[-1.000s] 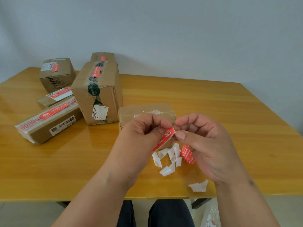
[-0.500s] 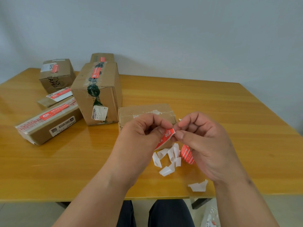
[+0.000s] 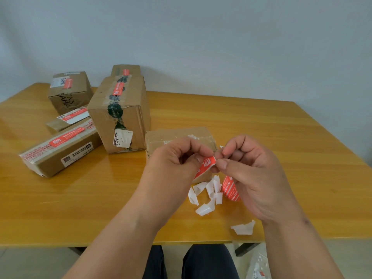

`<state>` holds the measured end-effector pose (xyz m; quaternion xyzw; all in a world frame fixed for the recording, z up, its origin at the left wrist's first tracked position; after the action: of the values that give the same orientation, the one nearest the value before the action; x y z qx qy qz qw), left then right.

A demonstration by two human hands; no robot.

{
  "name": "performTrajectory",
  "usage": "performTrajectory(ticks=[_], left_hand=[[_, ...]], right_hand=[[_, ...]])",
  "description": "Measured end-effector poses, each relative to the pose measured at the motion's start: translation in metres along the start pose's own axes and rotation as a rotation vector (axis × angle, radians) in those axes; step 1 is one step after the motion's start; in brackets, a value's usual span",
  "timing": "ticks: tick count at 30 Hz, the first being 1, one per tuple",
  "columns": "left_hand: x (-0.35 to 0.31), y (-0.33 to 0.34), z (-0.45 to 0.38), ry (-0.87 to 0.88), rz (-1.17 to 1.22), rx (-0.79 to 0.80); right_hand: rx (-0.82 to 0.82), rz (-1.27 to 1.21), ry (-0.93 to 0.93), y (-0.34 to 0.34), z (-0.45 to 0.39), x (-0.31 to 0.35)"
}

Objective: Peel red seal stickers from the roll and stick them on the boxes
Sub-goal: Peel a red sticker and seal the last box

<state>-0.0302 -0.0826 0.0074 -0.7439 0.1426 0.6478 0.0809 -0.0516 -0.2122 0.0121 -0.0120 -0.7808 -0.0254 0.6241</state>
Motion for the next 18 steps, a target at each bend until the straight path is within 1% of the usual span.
performTrajectory(ticks=[12, 18], left_hand=[[-0.0043, 0.0011, 0.0034, 0.004, 0.017, 0.005], [-0.0034, -0.0002, 0.0041, 0.01, -0.036, -0.004]], right_hand=[[0.02, -0.069, -0.005, 0.0018, 0.0004, -0.0023], [0.029, -0.05, -0.014, 0.004, 0.0014, -0.0012]])
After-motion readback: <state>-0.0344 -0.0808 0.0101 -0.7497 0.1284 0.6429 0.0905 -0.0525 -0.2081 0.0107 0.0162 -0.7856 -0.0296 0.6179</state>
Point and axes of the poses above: each hand's wrist, its own z-axis away from the middle knuckle, its own y-axis out of the palm, x = y × z, the point moved 10 cm from there along -z, towards the middle knuckle, and after that the axes turned 6 degrees about z, right-handed, at the moved point
